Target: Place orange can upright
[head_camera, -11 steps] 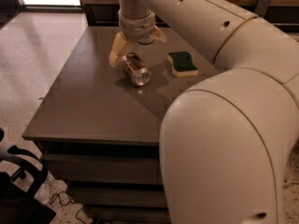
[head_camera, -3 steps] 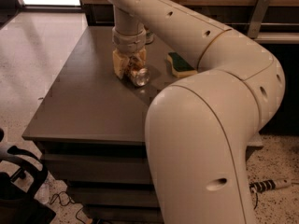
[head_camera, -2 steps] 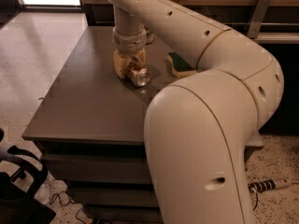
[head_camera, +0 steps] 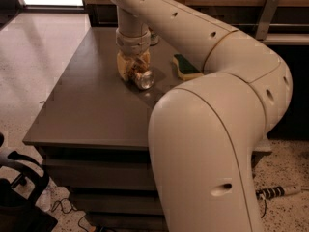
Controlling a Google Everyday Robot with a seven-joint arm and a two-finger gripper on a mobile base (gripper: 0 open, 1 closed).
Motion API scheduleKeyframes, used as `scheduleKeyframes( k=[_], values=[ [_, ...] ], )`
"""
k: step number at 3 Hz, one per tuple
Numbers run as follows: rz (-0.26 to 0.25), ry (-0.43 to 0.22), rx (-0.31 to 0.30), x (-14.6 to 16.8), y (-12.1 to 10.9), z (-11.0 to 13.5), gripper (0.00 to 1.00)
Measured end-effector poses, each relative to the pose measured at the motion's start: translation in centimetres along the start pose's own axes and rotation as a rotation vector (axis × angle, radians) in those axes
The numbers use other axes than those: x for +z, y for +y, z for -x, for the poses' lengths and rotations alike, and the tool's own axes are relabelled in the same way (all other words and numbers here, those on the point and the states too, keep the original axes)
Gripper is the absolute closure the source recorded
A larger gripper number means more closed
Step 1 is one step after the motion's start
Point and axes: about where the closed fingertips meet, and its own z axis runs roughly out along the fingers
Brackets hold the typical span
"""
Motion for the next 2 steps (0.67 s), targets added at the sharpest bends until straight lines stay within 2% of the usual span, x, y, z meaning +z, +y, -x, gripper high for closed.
scheduleKeyframes(
  k=[2],
  values=[
    [0.0,0.0,0.0,-0.05,0.0,0.0,1.0]
  ],
)
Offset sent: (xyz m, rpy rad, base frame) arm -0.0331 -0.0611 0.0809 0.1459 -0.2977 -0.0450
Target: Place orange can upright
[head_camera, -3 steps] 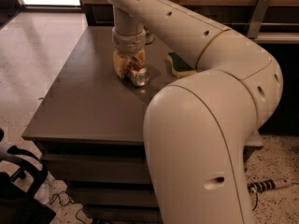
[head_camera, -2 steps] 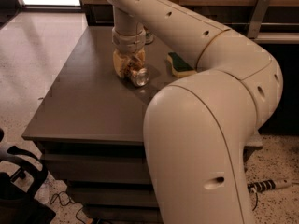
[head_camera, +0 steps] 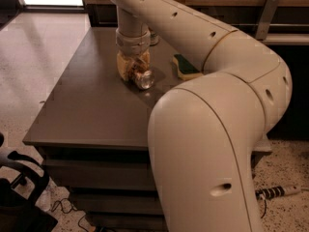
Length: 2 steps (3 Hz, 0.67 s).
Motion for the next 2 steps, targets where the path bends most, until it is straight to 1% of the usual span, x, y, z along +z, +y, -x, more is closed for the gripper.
scheduleKeyframes(
  k=[1,2],
  values=[
    [-0.008,-0.091,0.006,-1.9,-0.9,-1.0,1.0],
    [-0.014,-0.256,0.023,-5.9,-2.6,-4.6,1.0]
  ],
)
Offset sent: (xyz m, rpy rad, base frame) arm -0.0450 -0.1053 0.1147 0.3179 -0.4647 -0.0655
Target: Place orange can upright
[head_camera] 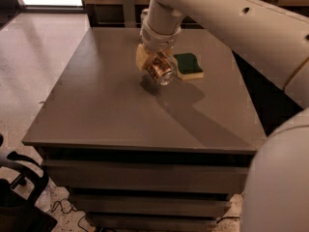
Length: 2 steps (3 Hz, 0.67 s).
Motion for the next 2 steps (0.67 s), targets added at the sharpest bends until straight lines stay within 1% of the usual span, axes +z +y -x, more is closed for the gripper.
scheduleKeyframes(
  k=[1,2],
  values=[
    [0.008,-0.164,0.011,-3.4,-1.6,-1.9,1.0],
    [0.039,-0.341,-0.023,-5.8,-2.7,-2.5,1.0]
  ],
)
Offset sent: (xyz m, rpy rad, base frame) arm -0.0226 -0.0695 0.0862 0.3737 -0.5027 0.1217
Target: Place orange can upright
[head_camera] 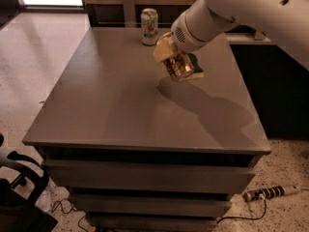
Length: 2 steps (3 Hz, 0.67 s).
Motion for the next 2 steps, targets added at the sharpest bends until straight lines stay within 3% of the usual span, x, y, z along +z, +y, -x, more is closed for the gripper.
scheduleKeyframes(
  k=[2],
  values=[
    [0.078,-0.328,-0.105,-3.7,0.2,3.1,1.0]
  ],
)
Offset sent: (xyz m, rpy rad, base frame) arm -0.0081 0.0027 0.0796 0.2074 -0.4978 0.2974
